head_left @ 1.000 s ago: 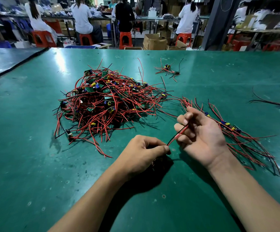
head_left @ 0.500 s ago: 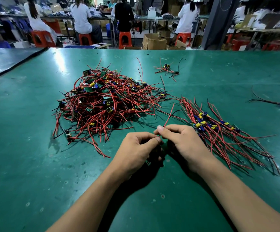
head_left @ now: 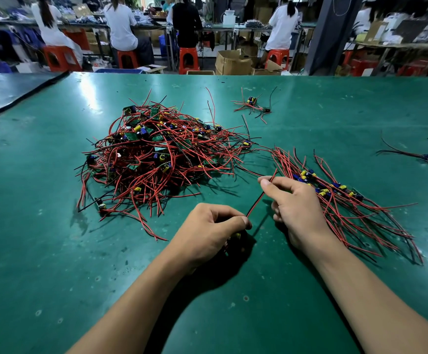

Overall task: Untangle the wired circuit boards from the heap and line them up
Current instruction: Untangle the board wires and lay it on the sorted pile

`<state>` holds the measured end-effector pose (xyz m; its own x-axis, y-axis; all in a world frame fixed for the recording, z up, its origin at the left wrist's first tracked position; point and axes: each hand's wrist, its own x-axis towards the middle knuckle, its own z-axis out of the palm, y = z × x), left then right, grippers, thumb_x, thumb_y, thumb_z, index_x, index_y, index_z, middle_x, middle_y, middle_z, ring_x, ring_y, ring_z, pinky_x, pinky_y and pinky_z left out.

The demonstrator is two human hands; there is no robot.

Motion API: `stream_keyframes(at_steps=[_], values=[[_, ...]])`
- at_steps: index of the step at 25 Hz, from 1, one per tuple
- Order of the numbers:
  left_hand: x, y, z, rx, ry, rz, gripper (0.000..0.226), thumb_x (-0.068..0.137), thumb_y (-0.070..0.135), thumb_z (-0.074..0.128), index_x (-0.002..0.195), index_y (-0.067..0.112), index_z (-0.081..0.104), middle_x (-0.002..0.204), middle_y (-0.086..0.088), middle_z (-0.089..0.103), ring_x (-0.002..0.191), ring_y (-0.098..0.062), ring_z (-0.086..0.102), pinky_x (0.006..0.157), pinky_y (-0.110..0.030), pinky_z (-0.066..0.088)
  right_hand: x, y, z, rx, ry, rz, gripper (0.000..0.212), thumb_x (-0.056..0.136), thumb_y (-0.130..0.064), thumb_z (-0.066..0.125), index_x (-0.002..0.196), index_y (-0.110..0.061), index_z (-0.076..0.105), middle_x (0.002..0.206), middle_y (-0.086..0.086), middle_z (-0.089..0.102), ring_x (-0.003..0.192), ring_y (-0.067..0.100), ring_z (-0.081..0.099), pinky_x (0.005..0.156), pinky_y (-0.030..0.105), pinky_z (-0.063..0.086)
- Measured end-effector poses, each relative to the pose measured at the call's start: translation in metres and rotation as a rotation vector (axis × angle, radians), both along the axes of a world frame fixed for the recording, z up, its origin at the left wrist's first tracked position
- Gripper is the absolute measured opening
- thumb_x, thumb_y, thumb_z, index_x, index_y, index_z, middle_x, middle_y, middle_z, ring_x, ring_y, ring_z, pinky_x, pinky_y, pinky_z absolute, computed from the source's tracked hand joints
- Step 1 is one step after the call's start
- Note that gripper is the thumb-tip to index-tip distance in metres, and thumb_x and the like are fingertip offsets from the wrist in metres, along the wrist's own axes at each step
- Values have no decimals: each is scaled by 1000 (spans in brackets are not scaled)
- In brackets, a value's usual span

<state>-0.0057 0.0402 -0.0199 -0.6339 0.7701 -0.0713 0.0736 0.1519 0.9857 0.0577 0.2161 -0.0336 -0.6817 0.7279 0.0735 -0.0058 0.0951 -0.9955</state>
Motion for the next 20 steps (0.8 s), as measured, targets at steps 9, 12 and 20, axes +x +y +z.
stream_keyframes(at_steps=[9, 12, 20], values=[[1, -2, 5, 14, -122, -43, 17, 91, 15, 64, 78, 11, 75, 62, -11, 67, 48, -22, 58, 47, -24, 40, 5, 2, 9, 392, -15, -199, 6, 88, -22, 75, 92, -19, 78, 93, -6, 74, 86, 4, 66, 82, 11, 45], [1, -2, 6, 32, -137, -39, 18, 91, 12, 63, 76, 10, 74, 64, -9, 67, 49, -21, 60, 46, -24, 40, 4, 2, 9, 538, 3, -287, 8, 86, -19, 76, 87, -11, 78, 85, -3, 72, 79, 3, 61, 75, 4, 38], [0, -4, 12, 98, -263, -20, 18, 91, 7, 61, 75, 6, 71, 66, -11, 66, 48, -17, 59, 44, -20, 43, 2, 7, 8, 250, 99, -164, 21, 98, -32, 63, 87, -19, 75, 65, 1, 55, 44, 12, 42, 48, 28, 36]])
